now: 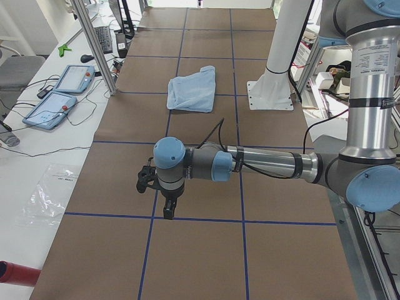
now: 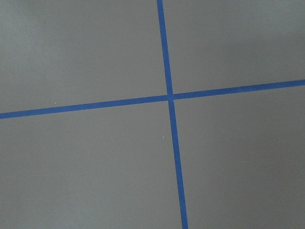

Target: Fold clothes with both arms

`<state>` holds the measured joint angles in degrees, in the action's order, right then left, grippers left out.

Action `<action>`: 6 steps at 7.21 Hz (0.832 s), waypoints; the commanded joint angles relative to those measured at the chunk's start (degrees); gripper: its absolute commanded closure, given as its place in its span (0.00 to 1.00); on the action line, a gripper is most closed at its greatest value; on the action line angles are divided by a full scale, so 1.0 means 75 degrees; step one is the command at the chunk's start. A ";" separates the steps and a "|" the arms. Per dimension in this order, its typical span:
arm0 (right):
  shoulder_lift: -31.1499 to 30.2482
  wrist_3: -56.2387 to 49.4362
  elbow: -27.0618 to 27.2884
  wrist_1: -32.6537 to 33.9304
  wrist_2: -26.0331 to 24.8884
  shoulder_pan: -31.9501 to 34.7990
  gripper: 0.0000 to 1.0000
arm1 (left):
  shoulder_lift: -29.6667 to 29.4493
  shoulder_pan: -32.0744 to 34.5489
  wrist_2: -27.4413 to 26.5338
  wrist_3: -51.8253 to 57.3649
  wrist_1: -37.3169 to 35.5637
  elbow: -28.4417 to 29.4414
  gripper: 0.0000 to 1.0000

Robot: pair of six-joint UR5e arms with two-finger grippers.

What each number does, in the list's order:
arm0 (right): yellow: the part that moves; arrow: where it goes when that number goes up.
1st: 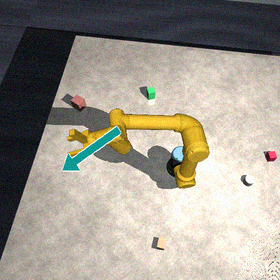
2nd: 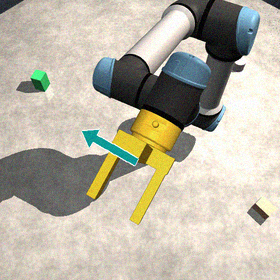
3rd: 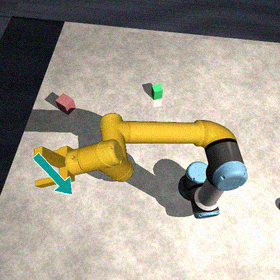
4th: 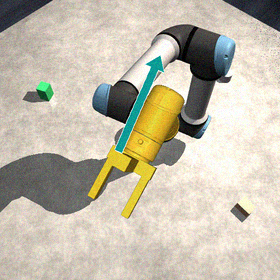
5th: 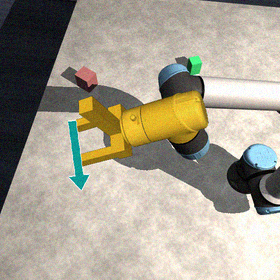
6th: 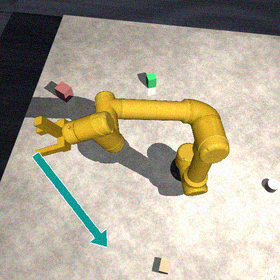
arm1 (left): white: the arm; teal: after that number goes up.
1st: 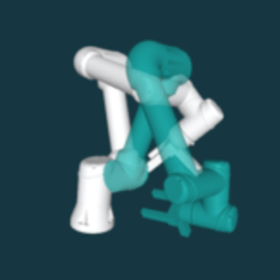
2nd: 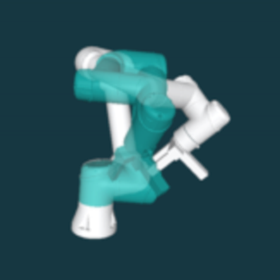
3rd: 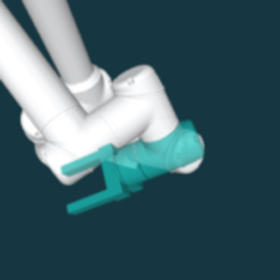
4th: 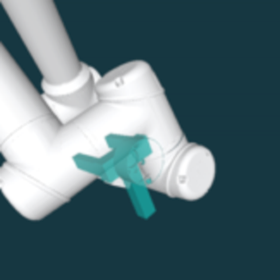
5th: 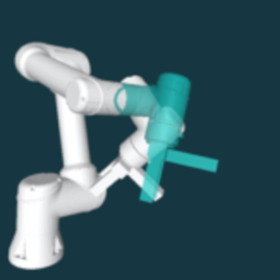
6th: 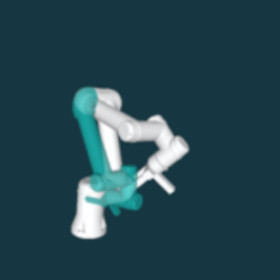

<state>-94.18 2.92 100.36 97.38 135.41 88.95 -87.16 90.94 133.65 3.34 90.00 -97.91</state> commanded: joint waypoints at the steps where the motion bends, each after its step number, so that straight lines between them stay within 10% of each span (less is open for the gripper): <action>1: -0.0005 0.0020 0.0001 0.0000 -0.0031 0.0000 0.00 | 0.0009 -0.0008 -0.0008 0.0000 0.0000 0.0000 0.00; 6: 0.0007 0.0032 0.0013 0.0000 -0.0031 0.0000 0.00 | -0.0003 -0.0008 0.0004 -0.0094 -0.0012 0.0000 0.00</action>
<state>-94.18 3.10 100.43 97.38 135.18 88.94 -87.18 90.88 133.65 2.83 89.98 -97.91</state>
